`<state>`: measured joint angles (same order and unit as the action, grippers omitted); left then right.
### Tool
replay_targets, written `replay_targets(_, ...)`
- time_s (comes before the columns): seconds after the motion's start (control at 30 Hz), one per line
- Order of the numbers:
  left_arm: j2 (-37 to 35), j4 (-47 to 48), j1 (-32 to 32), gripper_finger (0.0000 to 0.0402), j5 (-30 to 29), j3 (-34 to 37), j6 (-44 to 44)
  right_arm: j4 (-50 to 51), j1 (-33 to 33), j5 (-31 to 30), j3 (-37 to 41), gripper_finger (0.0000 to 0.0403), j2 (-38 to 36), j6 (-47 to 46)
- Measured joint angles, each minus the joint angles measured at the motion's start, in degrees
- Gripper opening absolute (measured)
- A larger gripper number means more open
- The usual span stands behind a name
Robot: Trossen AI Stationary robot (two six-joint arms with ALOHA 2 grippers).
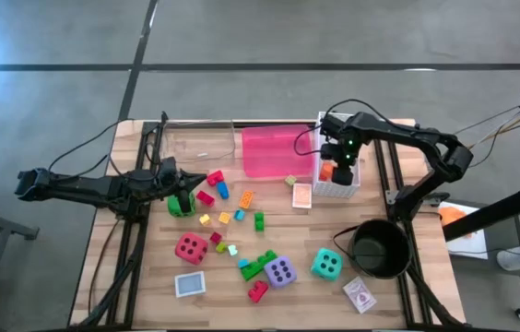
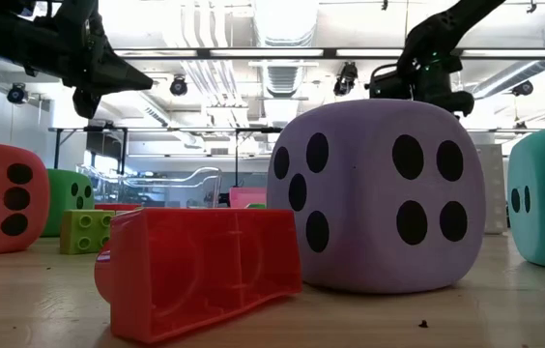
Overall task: Pick & Place Toys
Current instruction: Put the large orange game piece into the white bin
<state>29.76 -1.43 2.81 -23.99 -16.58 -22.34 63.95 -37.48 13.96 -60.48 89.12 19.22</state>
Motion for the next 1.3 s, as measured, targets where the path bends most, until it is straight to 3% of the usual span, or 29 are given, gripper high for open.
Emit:
replay_targets(1.17,0.0,0.0,0.0,0.0004,0.0,0.0,0.0,-2.0,0.5,0.0,2.7,0.016,0.0,-2.6)
replay_targets(1.3,0.0,0.0,0.0,0.0004,0.0,0.0,0.0,-2.2,0.5,-0.2,2.7,0.0215,0.0,-4.8)
